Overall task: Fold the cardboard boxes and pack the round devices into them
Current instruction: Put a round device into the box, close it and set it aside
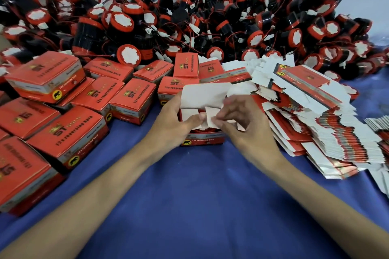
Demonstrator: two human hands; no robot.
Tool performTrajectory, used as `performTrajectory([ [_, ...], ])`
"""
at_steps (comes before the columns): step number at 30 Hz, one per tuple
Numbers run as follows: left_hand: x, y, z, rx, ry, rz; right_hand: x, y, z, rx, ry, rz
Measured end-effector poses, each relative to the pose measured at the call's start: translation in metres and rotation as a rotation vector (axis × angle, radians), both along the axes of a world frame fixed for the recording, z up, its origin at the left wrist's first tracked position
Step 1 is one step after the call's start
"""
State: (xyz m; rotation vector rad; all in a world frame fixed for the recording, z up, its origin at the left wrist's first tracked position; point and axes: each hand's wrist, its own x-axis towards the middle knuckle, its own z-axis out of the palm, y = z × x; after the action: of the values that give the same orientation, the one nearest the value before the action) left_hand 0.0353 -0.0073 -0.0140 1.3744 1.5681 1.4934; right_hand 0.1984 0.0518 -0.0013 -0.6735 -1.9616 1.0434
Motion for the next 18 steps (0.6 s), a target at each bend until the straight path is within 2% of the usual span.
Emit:
performTrajectory([
  [5, 0.002, -0.008, 0.005, 0.187, 0.147, -0.051, 0.001, -0.002, 0.006, 0.052, -0.002, 0.007],
  [8, -0.001, -0.009, 0.005, 0.203, 0.175, -0.078, 0.001, -0.002, 0.004, 0.029, 0.029, 0.006],
  [10, -0.002, -0.01, 0.004, 0.178, 0.236, -0.086, 0.0, -0.002, 0.0, 0.069, 0.03, 0.003],
  [14, -0.007, -0.011, 0.003, 0.197, 0.367, -0.111, -0.001, 0.003, -0.006, 0.009, 0.014, -0.003],
  [18, -0.014, -0.011, 0.003, 0.269, 0.527, -0.104, -0.003, 0.0, -0.011, 0.319, -0.039, -0.128],
])
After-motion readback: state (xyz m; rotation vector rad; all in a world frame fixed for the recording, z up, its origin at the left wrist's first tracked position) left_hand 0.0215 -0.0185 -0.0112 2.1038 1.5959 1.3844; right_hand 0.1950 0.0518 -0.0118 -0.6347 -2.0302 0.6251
